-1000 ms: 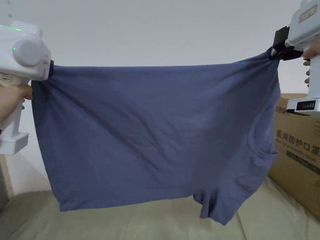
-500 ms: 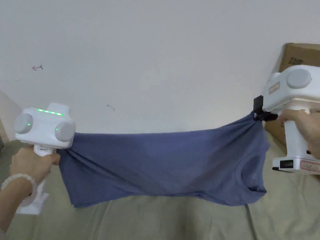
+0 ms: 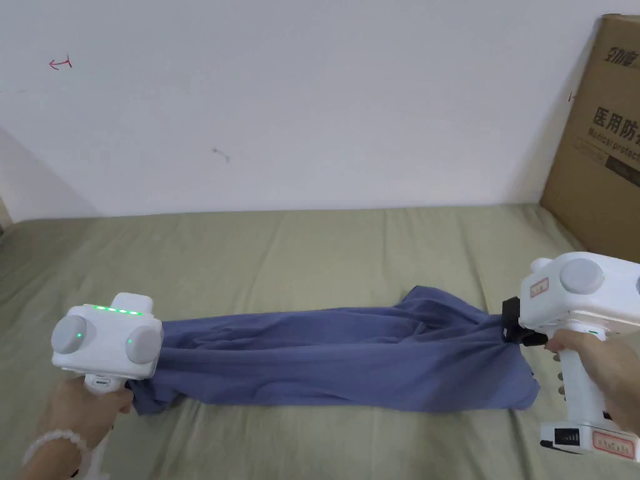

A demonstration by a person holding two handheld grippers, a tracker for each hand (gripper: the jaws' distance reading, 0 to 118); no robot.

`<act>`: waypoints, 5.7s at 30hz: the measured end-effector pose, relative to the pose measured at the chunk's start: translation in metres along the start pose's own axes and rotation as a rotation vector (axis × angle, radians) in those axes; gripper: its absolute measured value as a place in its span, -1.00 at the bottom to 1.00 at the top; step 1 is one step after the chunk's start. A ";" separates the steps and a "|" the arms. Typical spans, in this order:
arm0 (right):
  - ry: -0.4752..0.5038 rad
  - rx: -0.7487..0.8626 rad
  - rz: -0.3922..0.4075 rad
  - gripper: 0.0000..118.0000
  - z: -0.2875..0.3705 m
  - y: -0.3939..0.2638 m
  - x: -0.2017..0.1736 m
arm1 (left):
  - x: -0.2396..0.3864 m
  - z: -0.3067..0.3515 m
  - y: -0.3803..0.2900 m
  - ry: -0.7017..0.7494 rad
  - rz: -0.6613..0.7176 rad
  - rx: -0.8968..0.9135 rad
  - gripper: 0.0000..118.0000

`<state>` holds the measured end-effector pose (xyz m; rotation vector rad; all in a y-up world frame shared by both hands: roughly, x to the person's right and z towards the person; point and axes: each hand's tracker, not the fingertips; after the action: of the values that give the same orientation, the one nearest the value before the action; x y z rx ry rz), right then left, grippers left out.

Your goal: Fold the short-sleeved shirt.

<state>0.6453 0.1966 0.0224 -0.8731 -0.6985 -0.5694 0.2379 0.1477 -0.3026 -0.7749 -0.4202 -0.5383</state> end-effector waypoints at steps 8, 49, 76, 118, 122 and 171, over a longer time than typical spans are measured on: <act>0.044 -0.004 -0.003 -0.92 0.056 -0.108 0.041 | -0.022 0.086 -0.085 -0.047 -0.038 0.025 -0.92; 0.152 0.077 0.016 -0.98 0.205 -0.369 0.070 | -0.048 0.253 -0.360 -0.285 0.165 0.012 -1.00; 0.107 0.034 0.026 0.25 0.185 -0.358 0.077 | -0.053 0.202 -0.323 -0.291 0.208 -0.008 -0.91; 0.036 -0.103 0.067 -0.93 0.122 -0.347 0.095 | -0.056 0.212 -0.311 -0.269 0.134 -0.013 -0.91; 0.041 -0.056 0.051 -0.93 0.138 -0.340 0.095 | -0.060 0.214 -0.309 -0.272 0.134 -0.009 -0.91; 0.101 -0.009 0.107 -0.99 0.135 -0.304 0.040 | -0.069 0.194 -0.273 -0.336 0.264 -0.023 -1.00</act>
<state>0.4168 0.1429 0.2616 -0.8781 -0.5546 -0.5180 -0.0099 0.1520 -0.0669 -0.9304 -0.6116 -0.1642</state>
